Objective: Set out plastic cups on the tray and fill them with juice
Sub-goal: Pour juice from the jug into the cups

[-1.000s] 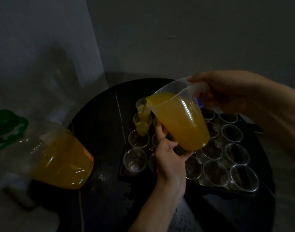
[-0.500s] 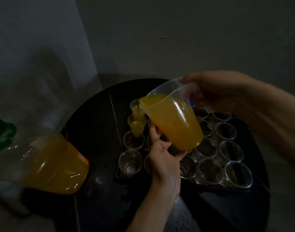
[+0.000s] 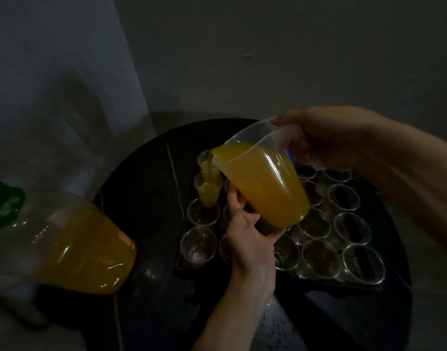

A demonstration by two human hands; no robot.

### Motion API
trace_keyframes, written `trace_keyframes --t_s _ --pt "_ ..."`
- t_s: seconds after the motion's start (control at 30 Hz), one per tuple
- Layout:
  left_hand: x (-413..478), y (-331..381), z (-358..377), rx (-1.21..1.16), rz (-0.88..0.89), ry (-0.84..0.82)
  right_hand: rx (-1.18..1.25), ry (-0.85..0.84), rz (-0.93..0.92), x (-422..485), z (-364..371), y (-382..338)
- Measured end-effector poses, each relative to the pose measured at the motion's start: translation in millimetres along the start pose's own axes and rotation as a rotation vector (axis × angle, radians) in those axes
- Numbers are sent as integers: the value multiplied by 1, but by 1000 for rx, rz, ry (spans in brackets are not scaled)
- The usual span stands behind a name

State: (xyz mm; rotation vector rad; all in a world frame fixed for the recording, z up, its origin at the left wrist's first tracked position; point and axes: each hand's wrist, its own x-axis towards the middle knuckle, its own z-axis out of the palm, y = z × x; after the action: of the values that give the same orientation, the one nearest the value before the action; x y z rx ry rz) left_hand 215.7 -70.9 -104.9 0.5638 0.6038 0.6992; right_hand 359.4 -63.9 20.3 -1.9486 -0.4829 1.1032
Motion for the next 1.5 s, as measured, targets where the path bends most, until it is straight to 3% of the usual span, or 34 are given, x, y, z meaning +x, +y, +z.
trace_keyframes --t_s 1.5 --pt "1 5 3 -14 -3 9 -1 18 -4 -2 5 -6"
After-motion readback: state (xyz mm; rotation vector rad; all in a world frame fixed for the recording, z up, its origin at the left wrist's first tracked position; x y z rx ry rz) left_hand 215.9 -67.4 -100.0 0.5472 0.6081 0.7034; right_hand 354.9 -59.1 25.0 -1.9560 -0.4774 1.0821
